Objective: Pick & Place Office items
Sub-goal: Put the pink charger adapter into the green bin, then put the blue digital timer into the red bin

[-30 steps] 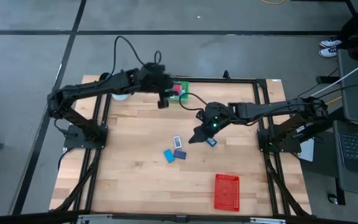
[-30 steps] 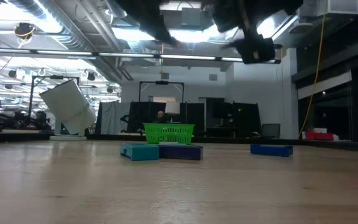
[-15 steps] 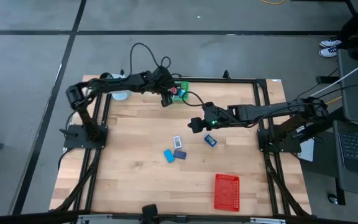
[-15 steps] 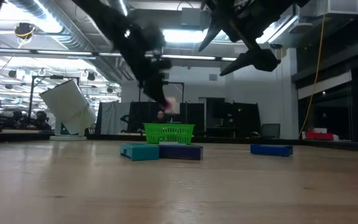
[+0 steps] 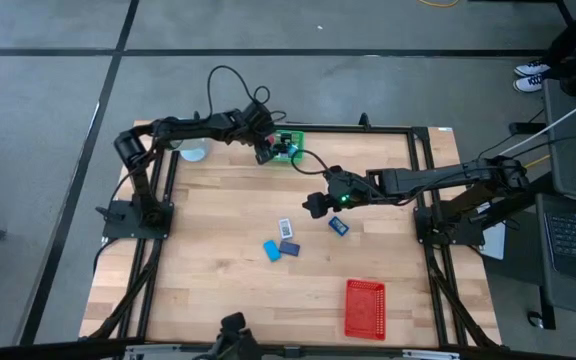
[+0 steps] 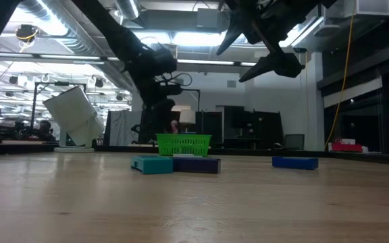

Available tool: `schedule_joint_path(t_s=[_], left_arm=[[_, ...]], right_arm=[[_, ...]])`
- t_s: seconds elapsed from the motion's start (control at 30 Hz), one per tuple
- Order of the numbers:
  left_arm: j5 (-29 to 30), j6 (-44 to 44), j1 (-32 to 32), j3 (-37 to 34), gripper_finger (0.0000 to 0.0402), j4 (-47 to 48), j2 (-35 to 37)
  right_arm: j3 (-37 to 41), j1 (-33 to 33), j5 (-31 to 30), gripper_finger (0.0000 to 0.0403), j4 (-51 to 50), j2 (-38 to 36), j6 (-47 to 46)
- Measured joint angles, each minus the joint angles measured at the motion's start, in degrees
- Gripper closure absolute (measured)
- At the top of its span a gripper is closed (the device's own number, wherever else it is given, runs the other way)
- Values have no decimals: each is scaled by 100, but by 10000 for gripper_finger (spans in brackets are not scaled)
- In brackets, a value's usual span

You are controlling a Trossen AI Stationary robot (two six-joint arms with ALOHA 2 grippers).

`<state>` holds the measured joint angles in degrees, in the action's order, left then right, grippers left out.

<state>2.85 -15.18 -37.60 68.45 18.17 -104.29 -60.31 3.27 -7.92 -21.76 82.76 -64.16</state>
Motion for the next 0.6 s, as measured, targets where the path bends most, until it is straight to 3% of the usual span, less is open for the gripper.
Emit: schedule_joint_path(t_s=[0.37, 0.5, 0.6], left_arm=[[-54, 4, 43, 7, 157, -12, 131], [-85, 517, 70, 186, 139, 273, 146], [-510, 992, 147, 464, 138, 474, 290]], right_arm=[[0, -59, 49, 81, 4, 0, 291], [0, -81, 131, 81, 3, 0, 317], [0, -81, 126, 81, -28, 0, 342]])
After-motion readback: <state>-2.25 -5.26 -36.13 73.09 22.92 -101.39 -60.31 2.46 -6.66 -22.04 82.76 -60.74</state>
